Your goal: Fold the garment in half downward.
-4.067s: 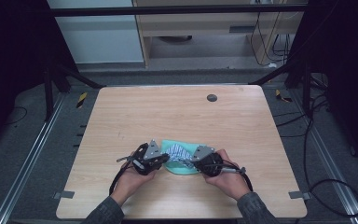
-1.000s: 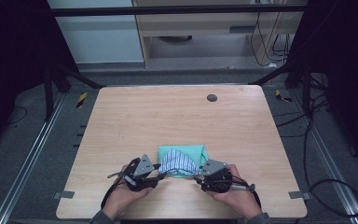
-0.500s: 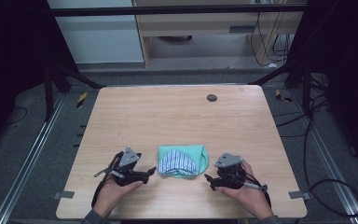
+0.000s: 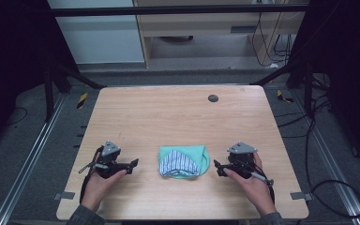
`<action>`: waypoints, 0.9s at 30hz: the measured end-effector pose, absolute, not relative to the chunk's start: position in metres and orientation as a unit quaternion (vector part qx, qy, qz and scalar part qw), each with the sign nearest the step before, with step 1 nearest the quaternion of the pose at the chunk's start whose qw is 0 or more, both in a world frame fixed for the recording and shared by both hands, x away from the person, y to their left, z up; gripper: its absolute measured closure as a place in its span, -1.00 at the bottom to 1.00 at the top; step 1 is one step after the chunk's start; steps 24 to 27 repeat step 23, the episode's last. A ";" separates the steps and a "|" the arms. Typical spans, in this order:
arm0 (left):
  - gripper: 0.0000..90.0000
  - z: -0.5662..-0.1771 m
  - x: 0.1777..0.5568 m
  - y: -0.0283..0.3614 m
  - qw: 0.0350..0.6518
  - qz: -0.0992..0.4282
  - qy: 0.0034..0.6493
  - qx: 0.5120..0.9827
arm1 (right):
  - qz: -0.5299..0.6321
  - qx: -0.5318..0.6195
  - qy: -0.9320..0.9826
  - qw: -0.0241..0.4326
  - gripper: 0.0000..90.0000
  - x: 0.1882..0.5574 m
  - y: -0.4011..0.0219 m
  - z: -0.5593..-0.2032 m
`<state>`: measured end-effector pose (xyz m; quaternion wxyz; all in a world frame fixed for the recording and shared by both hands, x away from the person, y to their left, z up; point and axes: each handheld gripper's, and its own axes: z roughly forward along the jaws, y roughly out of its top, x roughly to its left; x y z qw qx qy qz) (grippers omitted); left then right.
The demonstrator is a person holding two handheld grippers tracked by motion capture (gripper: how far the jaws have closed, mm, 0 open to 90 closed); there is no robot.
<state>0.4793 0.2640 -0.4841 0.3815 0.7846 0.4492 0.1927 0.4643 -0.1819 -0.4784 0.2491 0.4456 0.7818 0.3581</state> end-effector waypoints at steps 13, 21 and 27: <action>-0.83 -0.507 0.499 0.275 0.363 0.193 0.481 0.774 | 0.323 0.521 0.754 0.235 -0.88 0.483 -0.192 -0.510; -0.92 -0.508 0.514 0.268 0.343 0.203 0.484 0.779 | 0.312 0.561 0.728 0.241 -1.00 0.490 -0.186 -0.513; -0.96 -0.508 0.514 0.267 0.338 0.203 0.480 0.784 | 0.311 0.565 0.725 0.243 -1.00 0.490 -0.185 -0.513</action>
